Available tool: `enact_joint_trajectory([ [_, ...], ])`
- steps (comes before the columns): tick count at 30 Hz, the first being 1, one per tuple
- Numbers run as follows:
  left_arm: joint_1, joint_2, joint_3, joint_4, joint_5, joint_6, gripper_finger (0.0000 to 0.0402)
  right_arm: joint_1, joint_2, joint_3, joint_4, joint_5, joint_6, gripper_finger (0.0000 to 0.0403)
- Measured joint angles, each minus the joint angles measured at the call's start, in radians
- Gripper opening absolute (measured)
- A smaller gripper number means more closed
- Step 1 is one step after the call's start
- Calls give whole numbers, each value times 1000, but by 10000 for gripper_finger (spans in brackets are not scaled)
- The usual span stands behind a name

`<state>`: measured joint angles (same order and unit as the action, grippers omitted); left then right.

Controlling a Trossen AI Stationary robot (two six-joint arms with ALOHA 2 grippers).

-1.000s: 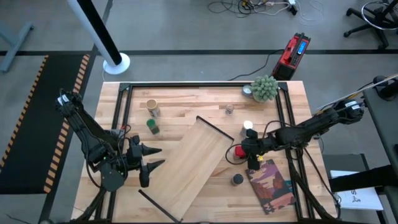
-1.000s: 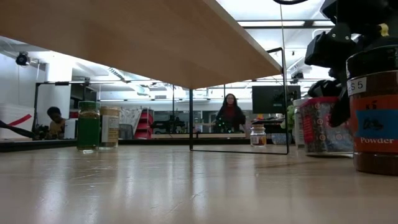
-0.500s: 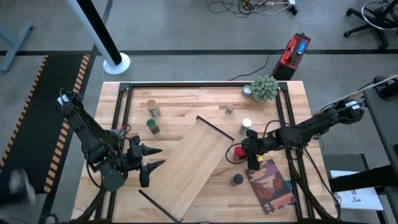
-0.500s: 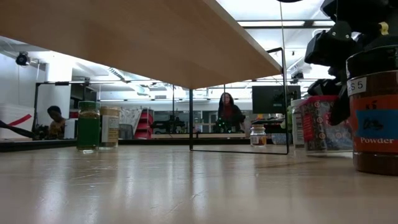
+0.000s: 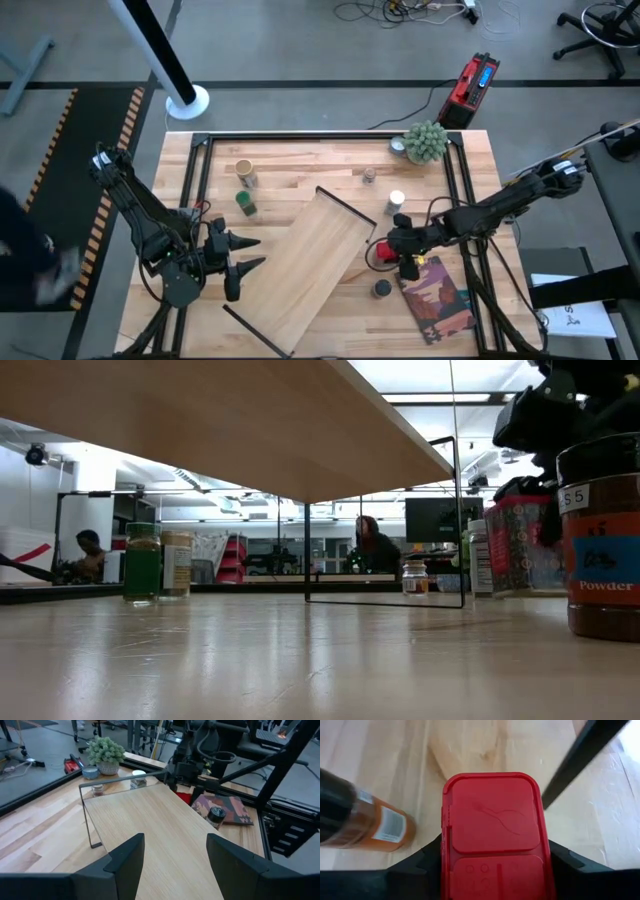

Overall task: Shelf spices
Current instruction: Remove the red seasoning can from the shelf, then put the green seasoning bottle on the shelf

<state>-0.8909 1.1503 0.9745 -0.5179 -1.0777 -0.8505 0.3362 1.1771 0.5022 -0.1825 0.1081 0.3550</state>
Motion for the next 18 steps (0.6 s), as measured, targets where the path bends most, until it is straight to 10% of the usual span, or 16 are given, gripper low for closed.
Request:
enact_joint_trajectory([
  [18, 14, 0, -1, -5, 44, 30, 204, 0, -26, 163, -236, 23, 26, 275],
])
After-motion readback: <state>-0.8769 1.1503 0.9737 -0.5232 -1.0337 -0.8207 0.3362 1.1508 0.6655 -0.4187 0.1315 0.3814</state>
